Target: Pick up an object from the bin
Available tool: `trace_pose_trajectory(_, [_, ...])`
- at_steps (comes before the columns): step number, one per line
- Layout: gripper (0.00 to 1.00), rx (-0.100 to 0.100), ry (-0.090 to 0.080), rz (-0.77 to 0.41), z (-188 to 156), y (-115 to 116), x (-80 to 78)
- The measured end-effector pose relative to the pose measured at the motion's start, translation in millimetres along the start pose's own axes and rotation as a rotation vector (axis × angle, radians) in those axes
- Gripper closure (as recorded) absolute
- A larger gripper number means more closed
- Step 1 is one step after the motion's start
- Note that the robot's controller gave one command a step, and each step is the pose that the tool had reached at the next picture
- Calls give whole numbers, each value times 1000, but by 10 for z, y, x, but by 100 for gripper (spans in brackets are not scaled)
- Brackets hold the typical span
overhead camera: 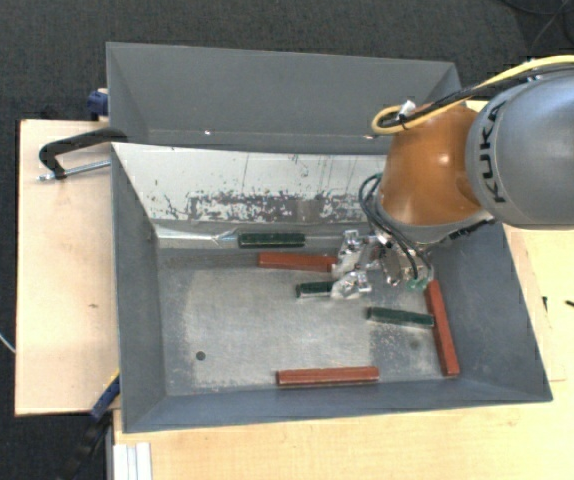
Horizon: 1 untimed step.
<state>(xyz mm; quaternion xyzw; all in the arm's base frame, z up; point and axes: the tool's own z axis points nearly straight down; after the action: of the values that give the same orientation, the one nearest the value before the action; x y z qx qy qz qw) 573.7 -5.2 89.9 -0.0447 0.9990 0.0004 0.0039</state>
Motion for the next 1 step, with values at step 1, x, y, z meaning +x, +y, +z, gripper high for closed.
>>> trace_pose_trajectory(1, [100,0,0,0,0,0,0])
